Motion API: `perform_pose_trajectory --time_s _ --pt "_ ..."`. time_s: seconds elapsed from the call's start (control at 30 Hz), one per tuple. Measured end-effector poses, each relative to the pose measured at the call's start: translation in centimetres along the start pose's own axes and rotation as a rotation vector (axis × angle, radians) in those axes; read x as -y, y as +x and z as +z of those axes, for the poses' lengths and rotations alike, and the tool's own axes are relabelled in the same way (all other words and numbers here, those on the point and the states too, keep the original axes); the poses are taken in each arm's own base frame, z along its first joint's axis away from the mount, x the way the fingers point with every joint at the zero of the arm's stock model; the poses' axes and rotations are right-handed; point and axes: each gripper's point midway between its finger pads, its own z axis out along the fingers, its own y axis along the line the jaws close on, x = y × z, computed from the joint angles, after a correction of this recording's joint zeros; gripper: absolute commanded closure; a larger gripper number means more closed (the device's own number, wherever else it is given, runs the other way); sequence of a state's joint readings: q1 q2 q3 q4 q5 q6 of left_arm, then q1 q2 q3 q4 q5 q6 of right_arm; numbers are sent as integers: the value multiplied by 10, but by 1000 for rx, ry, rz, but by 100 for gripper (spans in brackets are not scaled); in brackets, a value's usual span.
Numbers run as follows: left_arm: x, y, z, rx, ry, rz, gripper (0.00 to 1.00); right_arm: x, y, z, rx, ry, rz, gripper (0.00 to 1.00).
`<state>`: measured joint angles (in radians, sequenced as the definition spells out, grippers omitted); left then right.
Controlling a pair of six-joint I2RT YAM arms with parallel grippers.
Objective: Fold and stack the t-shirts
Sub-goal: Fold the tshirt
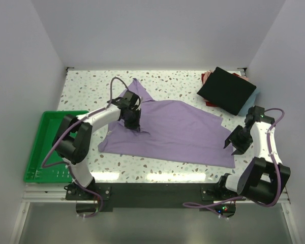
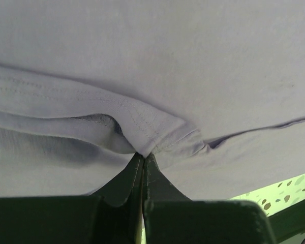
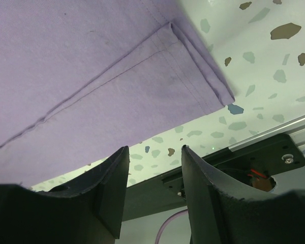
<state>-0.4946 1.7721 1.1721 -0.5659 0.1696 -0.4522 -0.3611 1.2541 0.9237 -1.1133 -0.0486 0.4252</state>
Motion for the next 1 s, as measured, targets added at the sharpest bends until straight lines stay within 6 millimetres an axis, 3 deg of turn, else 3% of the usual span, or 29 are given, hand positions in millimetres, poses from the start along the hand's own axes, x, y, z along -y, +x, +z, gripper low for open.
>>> perform_pose_trajectory --time_s 0.47,0.8,1.0 --pt "17 -25 27 -23 18 96 100 0 0 0 -2 1 0 51" --pt "31 -42 25 5 49 119 100 0 0 0 -2 1 0 51" --pt "41 -42 27 0 73 157 100 0 0 0 -3 2 1 51"
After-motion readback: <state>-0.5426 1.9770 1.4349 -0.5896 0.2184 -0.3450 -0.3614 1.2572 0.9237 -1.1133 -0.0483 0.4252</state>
